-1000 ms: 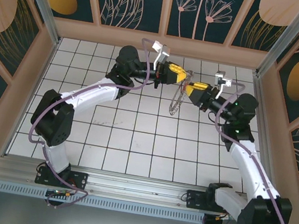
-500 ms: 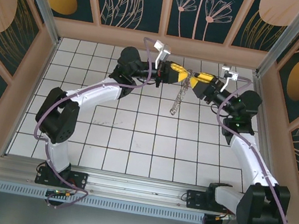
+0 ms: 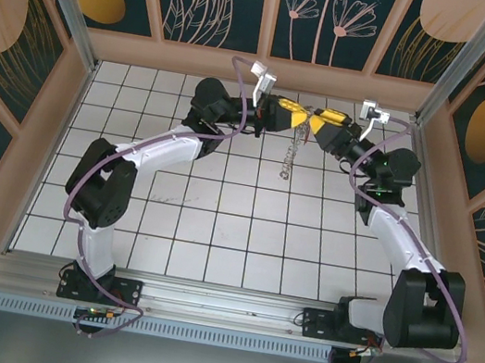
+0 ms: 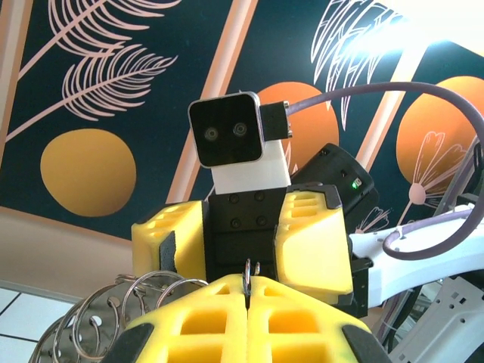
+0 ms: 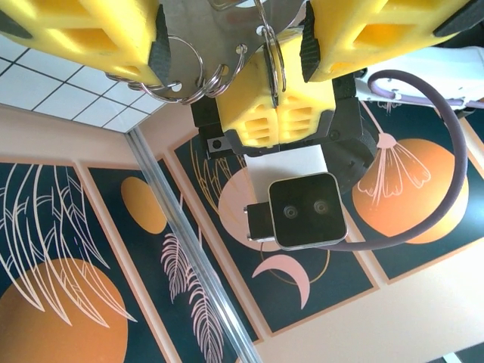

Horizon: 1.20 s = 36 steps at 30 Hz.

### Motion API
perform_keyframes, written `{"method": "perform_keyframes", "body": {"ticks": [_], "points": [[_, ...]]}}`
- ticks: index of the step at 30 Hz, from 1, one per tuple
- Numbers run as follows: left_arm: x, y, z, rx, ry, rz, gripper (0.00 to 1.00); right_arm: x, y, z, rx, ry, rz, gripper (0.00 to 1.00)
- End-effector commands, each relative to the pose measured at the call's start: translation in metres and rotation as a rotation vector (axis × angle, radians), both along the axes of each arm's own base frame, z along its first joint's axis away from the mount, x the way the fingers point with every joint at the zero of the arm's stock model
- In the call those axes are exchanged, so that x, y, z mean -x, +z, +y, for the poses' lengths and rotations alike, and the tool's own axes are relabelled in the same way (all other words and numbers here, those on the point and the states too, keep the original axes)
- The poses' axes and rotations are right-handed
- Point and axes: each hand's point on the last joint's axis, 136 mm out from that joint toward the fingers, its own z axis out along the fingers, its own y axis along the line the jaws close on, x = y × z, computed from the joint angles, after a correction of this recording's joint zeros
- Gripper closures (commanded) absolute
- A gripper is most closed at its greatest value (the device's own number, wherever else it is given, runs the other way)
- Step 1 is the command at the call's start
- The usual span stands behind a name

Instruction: Put the keys on the keyring

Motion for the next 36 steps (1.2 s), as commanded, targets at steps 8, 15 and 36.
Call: {"method": "perform_keyframes", "body": {"ticks": [8,15,36], "points": [[-0.015,0.019,0.006,0.075,0.049,-0.031,1.00,-0.002,0.026,-0.004,-0.101,0.030,-0.064,0.56],[-0.019,0.020,0.005,0.085,0.054,-0.022,1.00,-0.006,0.019,-0.003,-0.111,0.032,-0.040,0.60],[-0.022,0.011,0.003,0.083,0.036,0.010,1.00,-0.015,0.016,0.009,-0.116,0.056,-0.018,0.67]]}}
